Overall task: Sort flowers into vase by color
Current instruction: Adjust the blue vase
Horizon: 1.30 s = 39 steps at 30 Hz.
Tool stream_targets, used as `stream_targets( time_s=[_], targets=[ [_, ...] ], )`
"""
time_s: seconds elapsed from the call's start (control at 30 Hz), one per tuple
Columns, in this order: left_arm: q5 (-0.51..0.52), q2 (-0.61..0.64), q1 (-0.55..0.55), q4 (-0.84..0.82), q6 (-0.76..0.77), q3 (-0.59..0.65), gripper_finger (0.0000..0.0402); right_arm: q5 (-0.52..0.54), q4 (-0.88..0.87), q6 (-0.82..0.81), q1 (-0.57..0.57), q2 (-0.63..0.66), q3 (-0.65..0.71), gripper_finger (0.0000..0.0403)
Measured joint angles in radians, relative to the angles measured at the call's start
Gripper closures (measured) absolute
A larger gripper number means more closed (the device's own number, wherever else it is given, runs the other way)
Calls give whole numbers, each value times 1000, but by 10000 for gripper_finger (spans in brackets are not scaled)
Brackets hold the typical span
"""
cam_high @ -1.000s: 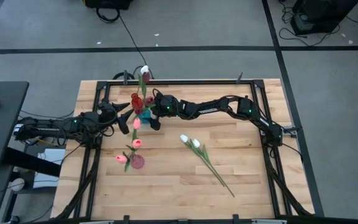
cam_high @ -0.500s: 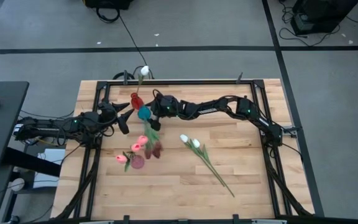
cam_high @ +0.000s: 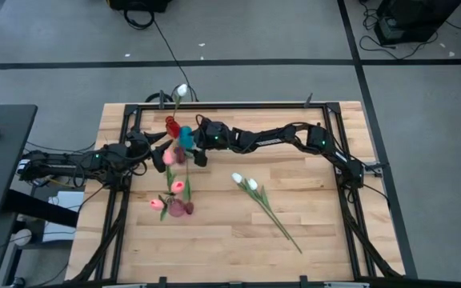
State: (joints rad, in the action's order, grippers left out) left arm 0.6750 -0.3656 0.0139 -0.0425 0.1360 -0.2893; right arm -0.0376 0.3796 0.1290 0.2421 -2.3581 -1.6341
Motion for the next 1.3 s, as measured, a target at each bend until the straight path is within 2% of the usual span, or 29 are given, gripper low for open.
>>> stream_targets(
  time_s=[0.1, 0.2, 0.4, 0.63, 0.83, 0.93, 1.07, 1.23, 1.3],
  targets=[
    [0, 0, 0, 0, 0, 0, 220, -18, -51, 21, 0, -2, 1, 97],
    [0, 0, 0, 4, 0, 0, 220, -12, -104, 139, 1, -2, 1, 100],
    [0, 0, 0, 15, 0, 0, 220, 139, -183, 357, -17, 15, 1, 76],
    [-22, -1, 1, 15, 0, 0, 220, 248, -216, 589, -49, 30, 1, 53],
    [-55, 0, 1, 8, 0, 0, 220, 253, -223, 509, -46, 30, -6, 55],
    [-61, -16, 1, -34, 49, 0, 220, 238, -260, 432, -35, 30, -46, 55],
    [-64, -114, 1, -112, 144, -1, 220, 239, -325, 402, -17, 30, -90, 55],
    [-1, -263, -7, -97, 238, -1, 220, 237, -423, 389, -9, 50, -129, 56],
    [4, -316, -20, -98, 263, -1, 220, 201, -479, 347, -3, 78, -129, 56]
  ],
)
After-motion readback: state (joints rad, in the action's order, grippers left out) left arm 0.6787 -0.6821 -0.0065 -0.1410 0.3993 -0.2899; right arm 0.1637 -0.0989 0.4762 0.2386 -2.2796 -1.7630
